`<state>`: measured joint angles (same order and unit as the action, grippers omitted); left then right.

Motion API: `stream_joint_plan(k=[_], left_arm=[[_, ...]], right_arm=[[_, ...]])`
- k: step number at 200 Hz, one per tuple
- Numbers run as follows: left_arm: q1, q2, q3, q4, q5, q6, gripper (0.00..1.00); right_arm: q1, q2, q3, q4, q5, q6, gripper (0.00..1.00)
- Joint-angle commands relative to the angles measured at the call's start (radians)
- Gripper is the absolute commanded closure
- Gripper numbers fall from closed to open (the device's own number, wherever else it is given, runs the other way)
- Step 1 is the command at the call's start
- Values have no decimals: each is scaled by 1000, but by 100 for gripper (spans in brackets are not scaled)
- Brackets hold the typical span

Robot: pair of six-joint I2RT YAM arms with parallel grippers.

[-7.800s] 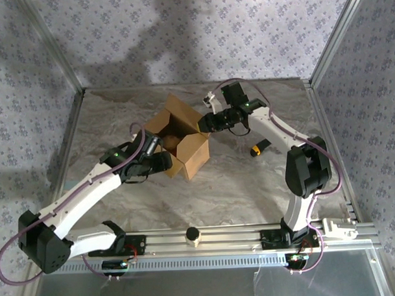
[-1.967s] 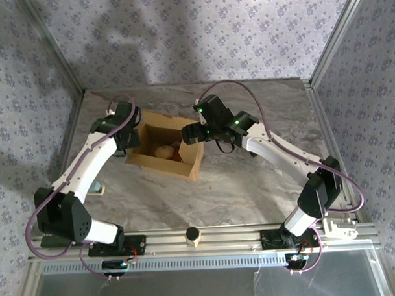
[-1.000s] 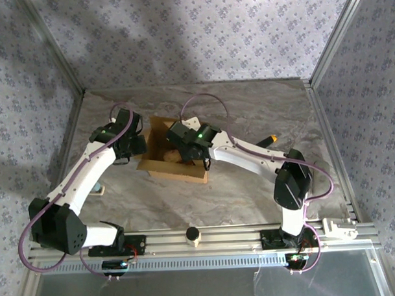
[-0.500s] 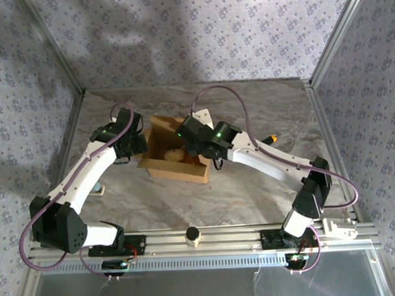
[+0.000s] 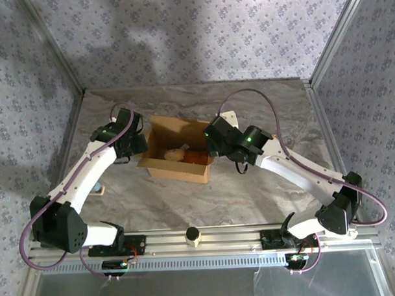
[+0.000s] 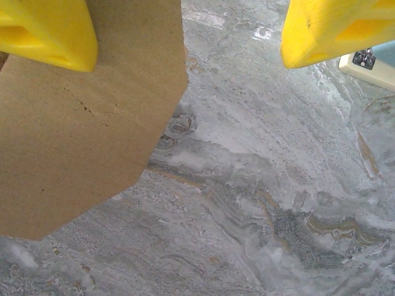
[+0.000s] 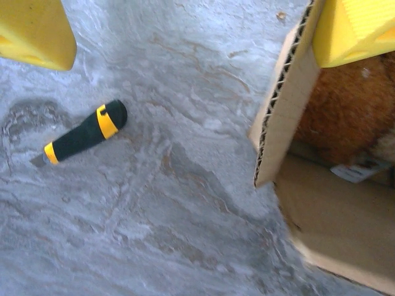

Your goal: Unpack the express box

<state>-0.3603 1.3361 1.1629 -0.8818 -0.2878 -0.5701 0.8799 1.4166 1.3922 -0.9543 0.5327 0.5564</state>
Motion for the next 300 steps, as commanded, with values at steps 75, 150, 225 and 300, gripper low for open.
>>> stream_joint_plan(k=[75,150,225,300], left_arm=[[8,36,-47,-64,17,4,22],[7,76,-35,19,88,-8,22],[6,216,103,55,109,8,22],[-2,271,185,49,115,13,22]], right_arm=[[-67,-64,-191,77,-132,48,1],[-141,-40,-323,451,-286,22,2],[-244,72,-240,547,-350,-73,2],[-310,134,-124,523,-398,-133,3]])
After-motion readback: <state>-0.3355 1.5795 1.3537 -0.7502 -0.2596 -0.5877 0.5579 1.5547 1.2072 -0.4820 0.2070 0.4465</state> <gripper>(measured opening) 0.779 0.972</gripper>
